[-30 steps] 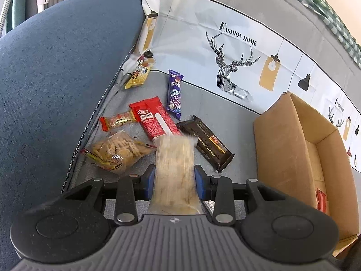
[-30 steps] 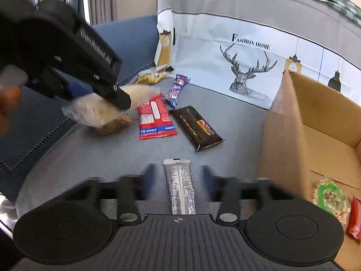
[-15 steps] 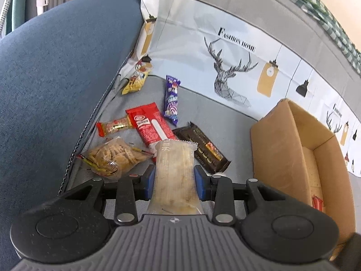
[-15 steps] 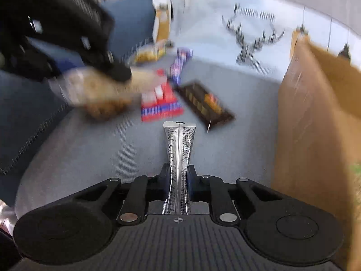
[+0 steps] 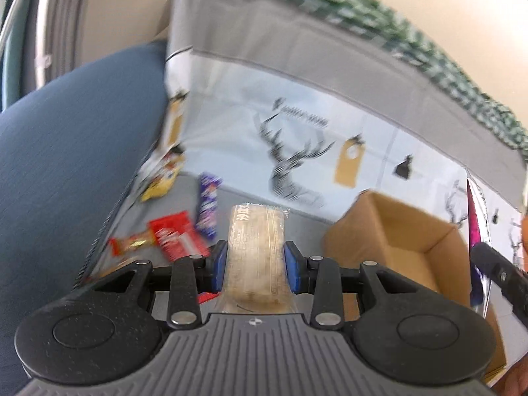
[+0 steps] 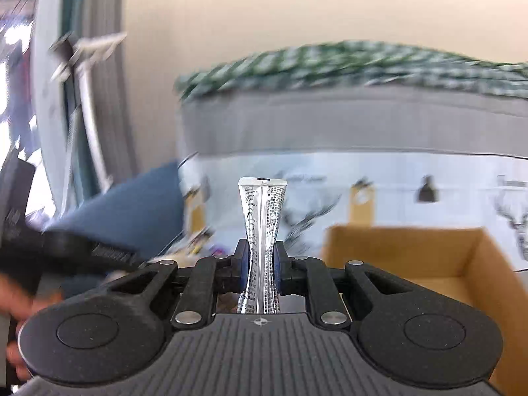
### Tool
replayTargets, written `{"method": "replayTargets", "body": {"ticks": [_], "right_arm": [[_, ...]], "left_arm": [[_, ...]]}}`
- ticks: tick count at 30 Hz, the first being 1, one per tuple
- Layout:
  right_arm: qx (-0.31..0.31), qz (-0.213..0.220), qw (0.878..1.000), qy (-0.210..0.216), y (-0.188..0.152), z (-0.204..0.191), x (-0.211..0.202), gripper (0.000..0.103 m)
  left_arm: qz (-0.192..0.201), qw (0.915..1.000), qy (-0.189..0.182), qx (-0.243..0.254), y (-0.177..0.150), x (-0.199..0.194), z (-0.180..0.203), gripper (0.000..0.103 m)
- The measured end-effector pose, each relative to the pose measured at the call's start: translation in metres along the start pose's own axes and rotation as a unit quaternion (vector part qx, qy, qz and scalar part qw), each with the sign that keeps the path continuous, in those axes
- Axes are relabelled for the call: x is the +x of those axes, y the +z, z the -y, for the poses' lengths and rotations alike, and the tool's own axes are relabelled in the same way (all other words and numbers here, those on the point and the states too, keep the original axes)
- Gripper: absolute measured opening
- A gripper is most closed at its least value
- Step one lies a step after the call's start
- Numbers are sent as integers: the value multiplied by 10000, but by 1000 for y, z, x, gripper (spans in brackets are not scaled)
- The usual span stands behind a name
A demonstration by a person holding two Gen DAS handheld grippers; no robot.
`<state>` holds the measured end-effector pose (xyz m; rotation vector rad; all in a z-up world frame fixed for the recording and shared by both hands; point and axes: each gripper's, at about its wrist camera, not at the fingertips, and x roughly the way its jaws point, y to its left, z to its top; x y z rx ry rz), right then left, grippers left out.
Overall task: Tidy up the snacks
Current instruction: 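Carry the nougat bar and silver stick pack over the box with both tools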
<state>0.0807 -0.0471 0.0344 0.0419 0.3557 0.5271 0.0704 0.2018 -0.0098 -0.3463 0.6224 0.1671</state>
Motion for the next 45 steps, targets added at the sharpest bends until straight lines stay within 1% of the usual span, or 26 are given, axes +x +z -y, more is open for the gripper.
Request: {"method": "replayTargets", "body": {"ticks": [4, 8, 13, 17, 23, 29, 45], "right_arm": [[273, 143, 9985, -446, 9, 44, -13, 16], [522, 189, 9949, -842, 9, 80, -25, 16], [564, 135, 9902, -1274, 1, 109, -31, 16], [594, 97, 9869, -1496, -3, 126, -33, 16], [615, 66, 9833, -1711, -7, 141, -38, 16], [557, 12, 9819, -1812, -10, 149, -40, 16], [536, -4, 9819, -1817, -10, 148, -41, 16]], "left_arm": [[281, 9989, -360, 88, -2, -5, 33, 39], [420, 9966, -676, 206, -6, -4, 66, 39], [439, 9923, -1067, 449, -16, 6, 109, 39], [415, 9893, -1204, 709, -25, 16, 140, 39], [379, 9842, -1458, 932, -37, 25, 173, 39], [405, 9803, -1640, 1026, -43, 26, 188, 39], [411, 9795, -1684, 1029, -45, 26, 188, 39]]}}
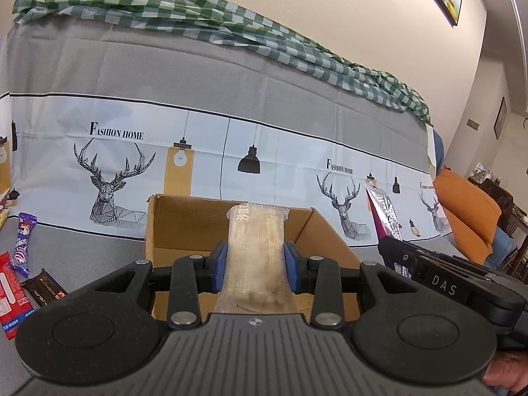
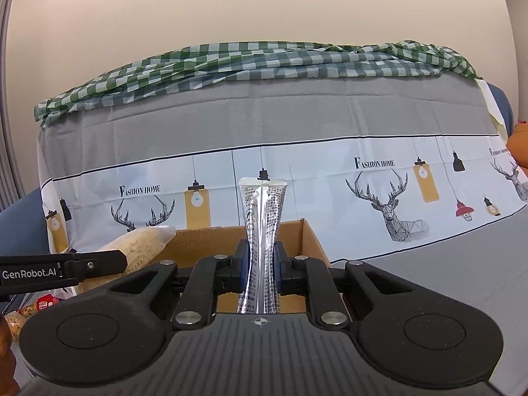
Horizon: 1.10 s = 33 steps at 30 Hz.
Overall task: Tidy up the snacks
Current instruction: 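Carry the nougat bar and silver stick pack over the box with both tools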
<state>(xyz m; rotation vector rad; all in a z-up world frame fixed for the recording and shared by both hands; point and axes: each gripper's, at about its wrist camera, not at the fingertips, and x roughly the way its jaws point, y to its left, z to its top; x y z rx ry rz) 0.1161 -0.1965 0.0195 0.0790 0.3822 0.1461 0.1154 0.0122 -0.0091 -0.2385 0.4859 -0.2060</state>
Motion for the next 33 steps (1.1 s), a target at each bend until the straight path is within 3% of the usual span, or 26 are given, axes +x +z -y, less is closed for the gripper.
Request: {"method": "replayTargets", "body": {"ticks": [33], "right_arm": [[-90, -14, 10000, 13, 1, -3, 2, 16]], "left_arm": [[88, 9999, -89, -25, 0, -4, 6, 39]]}}
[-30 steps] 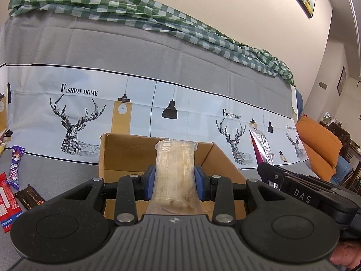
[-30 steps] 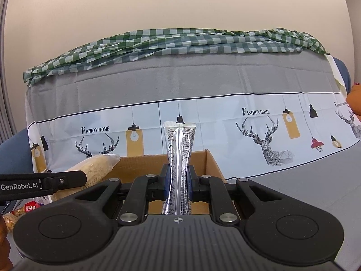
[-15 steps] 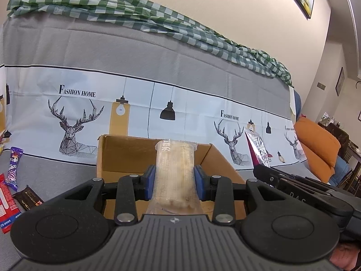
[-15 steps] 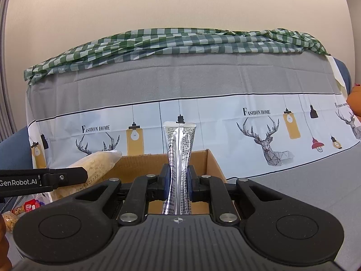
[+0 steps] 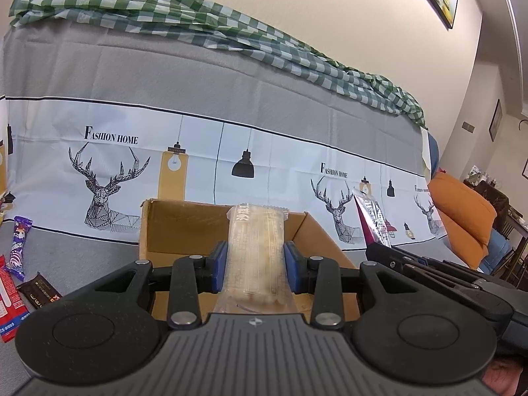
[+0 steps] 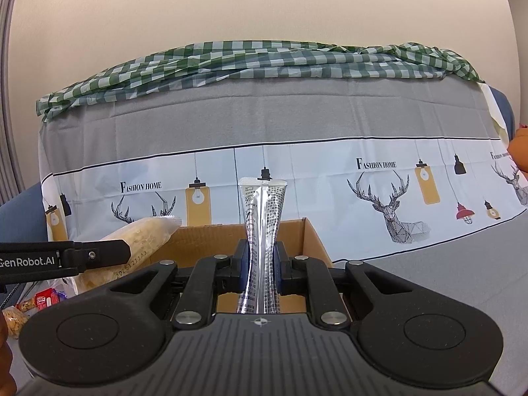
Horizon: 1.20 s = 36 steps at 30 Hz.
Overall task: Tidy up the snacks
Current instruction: 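Carry the nougat bar and silver stick pack over the box with both tools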
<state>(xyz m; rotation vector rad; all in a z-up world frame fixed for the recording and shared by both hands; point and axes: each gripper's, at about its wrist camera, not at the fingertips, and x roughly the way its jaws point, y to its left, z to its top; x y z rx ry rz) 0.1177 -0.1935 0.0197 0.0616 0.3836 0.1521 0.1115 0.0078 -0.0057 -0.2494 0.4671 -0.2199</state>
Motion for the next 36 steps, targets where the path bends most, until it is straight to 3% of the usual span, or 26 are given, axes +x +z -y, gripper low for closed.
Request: {"method": "replayTargets", "body": {"ticks": [36], "right_arm": [[-54, 17, 10000, 15, -2, 0, 1, 16]], "left_arm": [[65, 9999, -56, -55, 1, 0, 5, 39]]}}
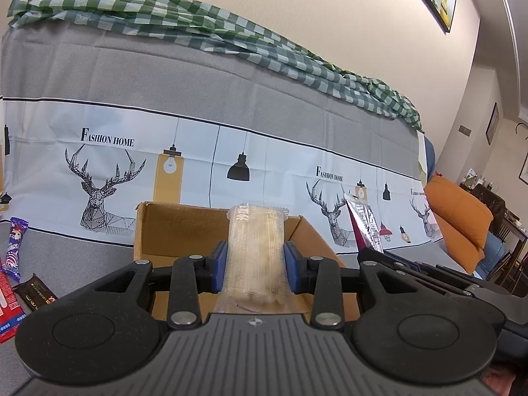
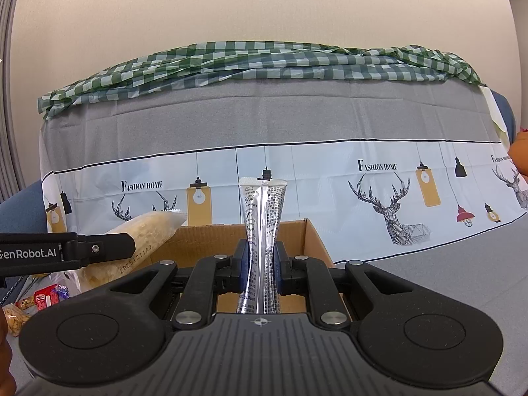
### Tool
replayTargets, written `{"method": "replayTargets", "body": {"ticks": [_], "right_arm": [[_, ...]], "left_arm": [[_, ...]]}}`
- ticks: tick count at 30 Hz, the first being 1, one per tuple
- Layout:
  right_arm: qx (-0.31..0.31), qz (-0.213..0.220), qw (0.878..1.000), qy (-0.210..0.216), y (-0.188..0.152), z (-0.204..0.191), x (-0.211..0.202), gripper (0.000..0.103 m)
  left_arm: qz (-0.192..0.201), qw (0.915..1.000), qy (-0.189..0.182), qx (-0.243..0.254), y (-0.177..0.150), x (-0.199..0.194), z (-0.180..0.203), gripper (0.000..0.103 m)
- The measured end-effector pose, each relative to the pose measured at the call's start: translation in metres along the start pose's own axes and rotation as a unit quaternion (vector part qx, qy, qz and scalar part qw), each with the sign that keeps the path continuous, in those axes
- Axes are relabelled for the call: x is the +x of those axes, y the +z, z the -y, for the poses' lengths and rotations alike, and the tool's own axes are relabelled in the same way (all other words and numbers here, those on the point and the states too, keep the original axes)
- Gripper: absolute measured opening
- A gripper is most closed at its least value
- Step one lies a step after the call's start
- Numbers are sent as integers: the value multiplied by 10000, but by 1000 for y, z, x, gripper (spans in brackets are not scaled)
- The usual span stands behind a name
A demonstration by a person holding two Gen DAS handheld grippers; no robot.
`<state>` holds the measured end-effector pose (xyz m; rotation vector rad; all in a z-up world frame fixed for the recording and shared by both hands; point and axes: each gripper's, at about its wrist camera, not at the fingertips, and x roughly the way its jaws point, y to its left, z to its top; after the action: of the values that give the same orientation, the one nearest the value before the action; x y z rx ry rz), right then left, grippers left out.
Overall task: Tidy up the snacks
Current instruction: 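Carry the nougat bar and silver stick pack over the box with both tools, then open both tools to drop the nougat bar and silver pack into the box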
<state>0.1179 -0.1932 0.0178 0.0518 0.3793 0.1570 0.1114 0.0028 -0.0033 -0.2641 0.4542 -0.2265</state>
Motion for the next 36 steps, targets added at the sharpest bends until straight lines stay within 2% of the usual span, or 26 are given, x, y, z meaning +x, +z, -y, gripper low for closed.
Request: {"method": "replayTargets", "body": {"ticks": [18, 21, 22, 24, 27, 31, 36], "right_arm": [[-16, -18, 10000, 12, 2, 0, 0, 16], [-13, -25, 10000, 18, 2, 0, -1, 16], [-8, -51, 10000, 14, 2, -1, 0, 18], [-5, -195, 9998, 49, 1, -1, 4, 23], [-10, -275, 9996, -37, 0, -3, 6, 54], [-3, -261, 9997, -38, -1, -7, 6, 56], [18, -280, 9996, 49, -2, -20, 7, 56]], "left_arm": [[25, 10000, -17, -24, 0, 0, 0, 39], [10, 9999, -142, -20, 1, -1, 2, 39], [-15, 9998, -220, -1, 1, 0, 3, 40], [-7, 9997, -245, 82, 0, 0, 6, 61], [94, 9997, -146, 184, -1, -3, 7, 63], [162, 9998, -1, 102, 1, -8, -4, 62], [161, 9992, 365, -41, 7, -20, -30, 62]]}}
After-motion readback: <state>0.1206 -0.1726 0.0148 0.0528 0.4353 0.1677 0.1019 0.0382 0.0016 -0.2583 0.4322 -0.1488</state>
